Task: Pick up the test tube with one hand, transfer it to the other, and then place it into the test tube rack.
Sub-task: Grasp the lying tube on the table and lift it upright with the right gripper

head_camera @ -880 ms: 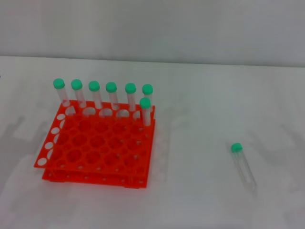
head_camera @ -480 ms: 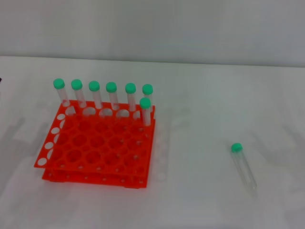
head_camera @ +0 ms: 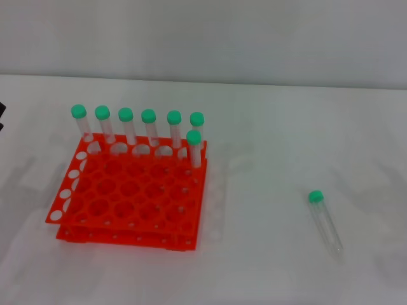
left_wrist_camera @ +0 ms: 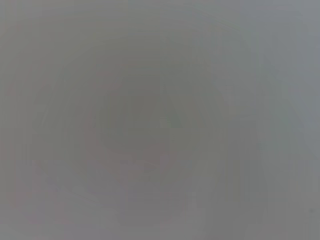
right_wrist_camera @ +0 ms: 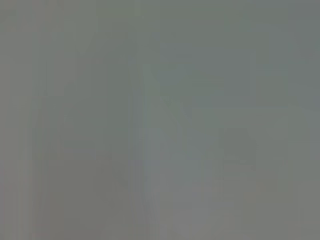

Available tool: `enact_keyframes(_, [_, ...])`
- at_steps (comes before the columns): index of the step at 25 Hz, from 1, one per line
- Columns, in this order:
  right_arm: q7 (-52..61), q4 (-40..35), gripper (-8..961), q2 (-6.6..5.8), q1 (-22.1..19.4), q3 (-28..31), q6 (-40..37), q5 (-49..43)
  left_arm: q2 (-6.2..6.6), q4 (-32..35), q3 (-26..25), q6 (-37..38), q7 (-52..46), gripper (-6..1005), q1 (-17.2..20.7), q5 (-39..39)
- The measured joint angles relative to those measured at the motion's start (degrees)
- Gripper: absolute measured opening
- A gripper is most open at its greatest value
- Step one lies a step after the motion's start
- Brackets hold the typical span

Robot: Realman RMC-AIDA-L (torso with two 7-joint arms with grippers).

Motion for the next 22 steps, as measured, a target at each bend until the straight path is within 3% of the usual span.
enact_keyframes(5, [23.3, -17.7, 873, -0.1, -0.7, 0.0, -13.6, -18.0, 0.04, 0.0, -0.2, 0.0, -0.1, 707, 0.0, 0.1])
enact_keyframes(8, [39.3, -29.5, 873, -0.14, -0.2, 0.0, -17.1, -33.4, 0.09, 0.0, -0.1, 0.0, -0.1, 706, -0.2, 0.2])
enact_keyframes(13, [61.0, -46.5, 873, 0.0, 0.2, -2.7, -16.6, -54.0, 0.15, 0.0, 0.0, 0.0, -0.1, 705, -0.4, 0.2])
enact_keyframes(18, [82.3, -63.4, 873, 0.02, 0.6, -11.4, -14.2, -75.0, 0.27, 0.1, 0.0, 0.1, 0.1, 704, -0.4, 0.1])
enact_keyframes(22, [92.1, -71.9, 872, 0.12, 2.5, -17.9, -7.0, -84.4, 0.31, 0.1, 0.0, 0.1, 0.1, 703, -0.4, 0.1])
